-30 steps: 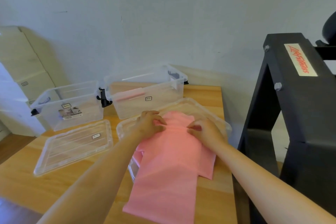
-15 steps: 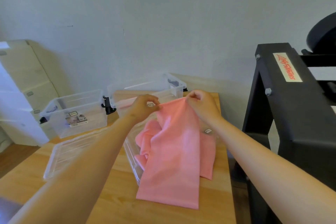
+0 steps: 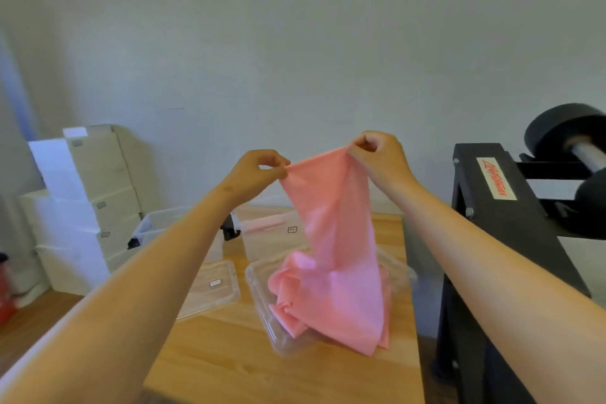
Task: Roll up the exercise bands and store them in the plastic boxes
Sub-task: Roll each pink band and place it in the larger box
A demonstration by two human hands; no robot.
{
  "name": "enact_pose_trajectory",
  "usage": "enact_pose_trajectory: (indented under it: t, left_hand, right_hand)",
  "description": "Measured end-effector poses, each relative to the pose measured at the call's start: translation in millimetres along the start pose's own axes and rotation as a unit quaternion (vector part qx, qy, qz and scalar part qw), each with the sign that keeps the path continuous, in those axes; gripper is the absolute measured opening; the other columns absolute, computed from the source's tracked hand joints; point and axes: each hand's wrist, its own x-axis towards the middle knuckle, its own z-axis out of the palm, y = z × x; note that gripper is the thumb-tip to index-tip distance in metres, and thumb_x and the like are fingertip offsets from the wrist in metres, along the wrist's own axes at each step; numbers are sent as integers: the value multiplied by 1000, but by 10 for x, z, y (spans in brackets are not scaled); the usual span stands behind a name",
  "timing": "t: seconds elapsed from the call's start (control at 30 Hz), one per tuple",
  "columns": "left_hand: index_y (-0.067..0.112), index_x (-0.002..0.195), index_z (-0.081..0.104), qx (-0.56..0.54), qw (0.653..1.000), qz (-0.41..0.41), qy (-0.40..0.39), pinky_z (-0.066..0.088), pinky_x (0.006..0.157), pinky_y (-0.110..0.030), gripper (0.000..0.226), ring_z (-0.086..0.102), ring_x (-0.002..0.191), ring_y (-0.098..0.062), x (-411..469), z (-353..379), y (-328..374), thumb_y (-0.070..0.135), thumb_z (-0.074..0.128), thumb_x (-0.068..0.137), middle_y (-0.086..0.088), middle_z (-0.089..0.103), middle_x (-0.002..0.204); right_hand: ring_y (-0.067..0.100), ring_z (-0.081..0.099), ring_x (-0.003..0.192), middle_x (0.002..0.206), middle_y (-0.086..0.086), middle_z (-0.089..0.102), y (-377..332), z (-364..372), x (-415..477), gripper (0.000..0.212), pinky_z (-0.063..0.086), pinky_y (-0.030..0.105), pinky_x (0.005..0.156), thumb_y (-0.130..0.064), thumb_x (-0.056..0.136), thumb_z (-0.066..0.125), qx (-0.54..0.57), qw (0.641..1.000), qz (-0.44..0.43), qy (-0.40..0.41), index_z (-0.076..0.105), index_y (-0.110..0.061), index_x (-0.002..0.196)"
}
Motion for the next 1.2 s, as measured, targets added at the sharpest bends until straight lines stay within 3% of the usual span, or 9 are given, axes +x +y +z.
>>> enact_pose_trajectory:
  t: [0.13,0.27,0.4,0.5,0.63,0.93,1.07,1.13,1.2]
  left_hand:
    - [13,70,58,-48,999,9,1,45,83,-26,12,60,87,-14,-113,-214,270,15,56,81,-7,68,90]
    - [9,70,52,-182,983,-1,-7,49,69,-19,15,52,68,-12,-182,-326,443,6,54,84,-2,50,70]
    - [10,67,53,-281,959,-26,-20,52,65,-25,8,56,65,-14,-224,-403,526,12,56,74,2,53,64]
    - [10,69,55,-304,952,-27,-5,53,65,-27,14,58,66,-13,-220,-438,503,7,58,82,2,56,66]
    - [8,74,62,-283,958,-41,23,54,66,-24,21,62,68,-14,-213,-415,368,-4,57,90,-1,62,70]
    - [8,83,66,-271,958,-64,71,57,68,-26,9,68,75,-16,-188,-376,175,5,63,91,-4,67,80]
    - [11,84,66,-274,958,-67,55,55,66,-26,10,66,72,-13,-173,-438,238,11,62,93,0,67,78]
    - [13,82,65,-249,965,-61,55,53,64,-25,11,66,72,-13,-163,-475,286,12,62,93,1,68,77]
    - [13,79,65,-203,975,-47,72,53,64,-25,13,68,72,-13,-148,-509,354,11,63,92,1,69,75]
  right_hand:
    - [4,54,65,67,-8,61,-246,-83,-8,20,41,16,60,-7,80,61,6,1000,-9,-13,63,-19,65]
    - [5,53,64,65,-7,60,-523,-156,43,21,41,19,61,-7,80,61,40,999,-15,-9,63,-19,62]
    - [3,53,63,63,-9,60,-682,-209,98,22,41,18,60,-8,80,61,45,999,-19,-18,63,-19,61]
    - [-2,52,58,60,-13,59,-655,-203,114,23,40,16,58,-9,82,63,51,998,-8,-36,63,-21,62]
    - [5,57,68,69,-10,64,-495,-164,97,16,44,23,66,-12,84,66,59,995,28,-74,68,-19,69]
    - [9,61,75,77,-2,67,-295,-122,104,10,50,23,74,-18,86,68,51,986,53,-147,70,-10,80]
    - [8,55,70,73,-3,59,-393,-165,105,16,45,16,69,-12,88,62,169,955,89,-227,64,-13,72]
    - [8,51,68,70,-4,56,-457,-176,127,20,43,16,66,-10,88,60,191,954,90,-214,63,-15,69]
    - [7,52,67,70,-6,58,-520,-170,166,20,42,18,67,-10,87,61,135,974,66,-169,63,-17,68]
